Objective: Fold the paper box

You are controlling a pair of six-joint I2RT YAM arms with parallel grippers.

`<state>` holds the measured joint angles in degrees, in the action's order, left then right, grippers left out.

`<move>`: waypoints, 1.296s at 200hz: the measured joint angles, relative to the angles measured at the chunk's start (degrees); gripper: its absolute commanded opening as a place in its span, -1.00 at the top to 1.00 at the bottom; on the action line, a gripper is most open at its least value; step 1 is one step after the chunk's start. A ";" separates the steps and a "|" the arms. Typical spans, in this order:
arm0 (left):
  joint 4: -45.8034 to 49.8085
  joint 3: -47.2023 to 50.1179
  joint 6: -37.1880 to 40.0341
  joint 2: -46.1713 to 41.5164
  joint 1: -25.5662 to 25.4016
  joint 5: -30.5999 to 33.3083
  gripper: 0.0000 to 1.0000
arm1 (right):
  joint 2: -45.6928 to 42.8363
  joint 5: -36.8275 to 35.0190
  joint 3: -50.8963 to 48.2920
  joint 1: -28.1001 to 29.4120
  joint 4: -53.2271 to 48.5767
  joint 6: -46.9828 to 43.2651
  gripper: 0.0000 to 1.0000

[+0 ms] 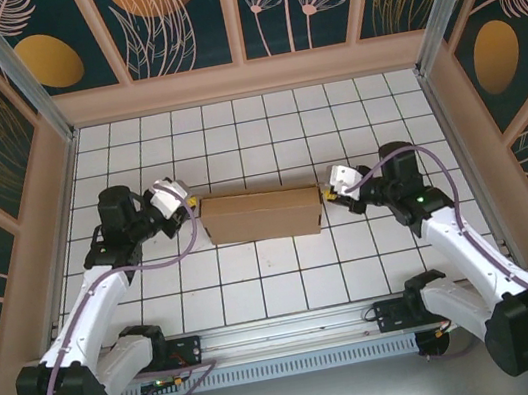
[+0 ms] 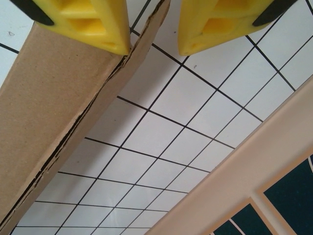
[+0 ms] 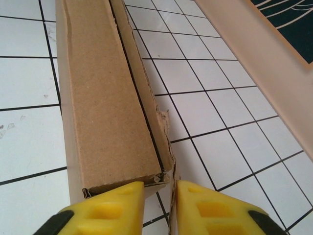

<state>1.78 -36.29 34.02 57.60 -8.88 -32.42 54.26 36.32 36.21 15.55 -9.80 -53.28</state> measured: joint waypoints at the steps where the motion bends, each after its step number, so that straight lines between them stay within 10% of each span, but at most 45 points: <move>1: 0.00 -0.02 0.00 0.02 0.00 0.00 0.48 | 0.04 -0.02 0.02 0.00 0.00 -0.02 0.63; 133: 0.00 -1.53 -1.42 1.05 -0.02 -0.09 1.00 | 2.25 -2.64 2.97 1.70 0.68 5.75 1.00; 259: 2.58 -10.27 -29.88 6.82 -1.77 3.28 1.00 | 9.73 -13.57 11.23 5.88 0.11 37.62 1.00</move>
<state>4.36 -46.57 4.14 64.42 -10.66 -29.15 63.99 22.74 47.44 21.43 -9.69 -15.66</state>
